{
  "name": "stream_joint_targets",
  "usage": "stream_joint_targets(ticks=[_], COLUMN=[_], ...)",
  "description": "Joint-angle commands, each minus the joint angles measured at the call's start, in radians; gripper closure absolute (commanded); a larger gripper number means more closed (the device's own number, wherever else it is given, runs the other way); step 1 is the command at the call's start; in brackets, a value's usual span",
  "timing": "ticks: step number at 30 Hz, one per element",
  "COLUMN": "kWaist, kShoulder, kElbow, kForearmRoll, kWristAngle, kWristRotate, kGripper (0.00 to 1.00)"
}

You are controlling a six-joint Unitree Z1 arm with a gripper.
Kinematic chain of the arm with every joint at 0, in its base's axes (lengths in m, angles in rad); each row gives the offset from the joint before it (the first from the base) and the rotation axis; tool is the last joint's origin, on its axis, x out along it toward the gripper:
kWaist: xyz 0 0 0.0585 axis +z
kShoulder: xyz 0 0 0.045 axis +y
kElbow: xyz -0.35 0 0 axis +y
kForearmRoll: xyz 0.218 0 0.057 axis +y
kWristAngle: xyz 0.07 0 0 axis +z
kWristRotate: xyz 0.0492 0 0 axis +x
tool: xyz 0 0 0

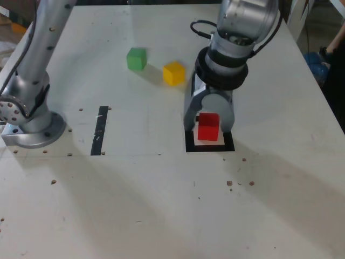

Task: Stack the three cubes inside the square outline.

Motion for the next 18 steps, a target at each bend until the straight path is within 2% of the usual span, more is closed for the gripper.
stream_joint_targets(ticks=[1,4,8,11,18], kWaist=[0.002,0.003,0.041,0.121,0.347], kShoulder=[-0.027,-0.066,-0.124,-0.139,-0.150], kElbow=[-0.005,-0.004,-0.002,0.000,0.021], kForearmRoll=[0.009,0.018,0.065,0.113,0.158], kWristAngle=[0.002,0.016,0.083,0.122,0.137], kWristRotate=[0.000,-0.007,-0.019,-0.015,-0.001], kGripper=[0.05,0.03,0.01,0.01,0.01])
